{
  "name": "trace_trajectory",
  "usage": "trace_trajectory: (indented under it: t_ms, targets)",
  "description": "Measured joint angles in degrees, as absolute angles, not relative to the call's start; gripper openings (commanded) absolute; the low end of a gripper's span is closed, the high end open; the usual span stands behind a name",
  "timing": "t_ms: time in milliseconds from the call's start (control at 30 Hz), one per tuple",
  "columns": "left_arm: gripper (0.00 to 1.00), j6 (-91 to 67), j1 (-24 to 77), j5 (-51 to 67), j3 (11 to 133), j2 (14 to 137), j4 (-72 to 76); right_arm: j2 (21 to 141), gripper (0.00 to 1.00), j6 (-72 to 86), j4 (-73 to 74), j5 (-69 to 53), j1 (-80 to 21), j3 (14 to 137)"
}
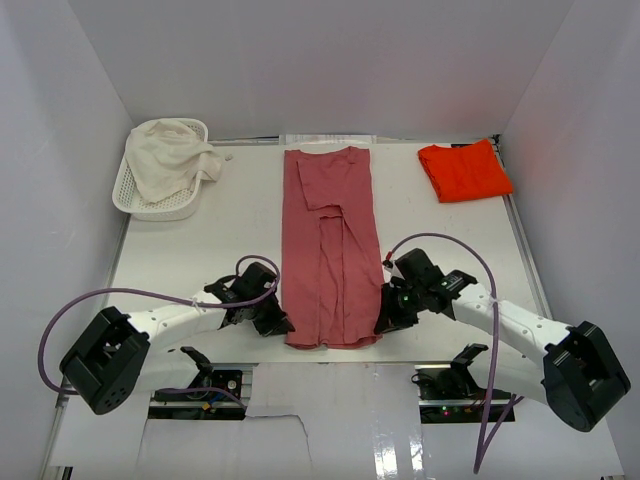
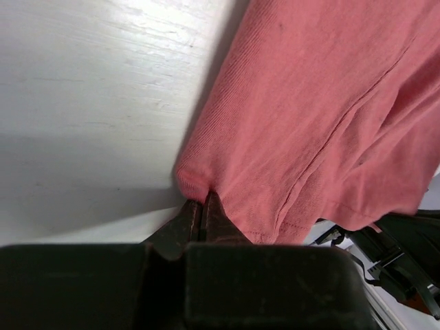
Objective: Fold and stack the t-shirts
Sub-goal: Grab the bottom of the folded rectangular tshirt with both arms
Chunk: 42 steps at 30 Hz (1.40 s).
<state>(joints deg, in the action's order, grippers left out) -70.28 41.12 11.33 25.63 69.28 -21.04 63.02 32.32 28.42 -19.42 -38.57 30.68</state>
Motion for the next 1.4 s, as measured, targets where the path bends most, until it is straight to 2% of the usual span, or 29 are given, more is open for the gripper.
trace_trajectory:
  t_ms: [700, 1400]
  targets:
    - [0.00, -67.0, 39.3, 6.3, 36.2, 68.6, -31.8, 64.7, 0.08, 24.9, 35.3, -20.1, -32.9, 42.8]
    - [0.00, -60.8, 31.9, 4.1, 49.9, 75.2, -33.0, 75.7, 0.08, 19.0, 38.3, -19.6, -28.2, 57.0]
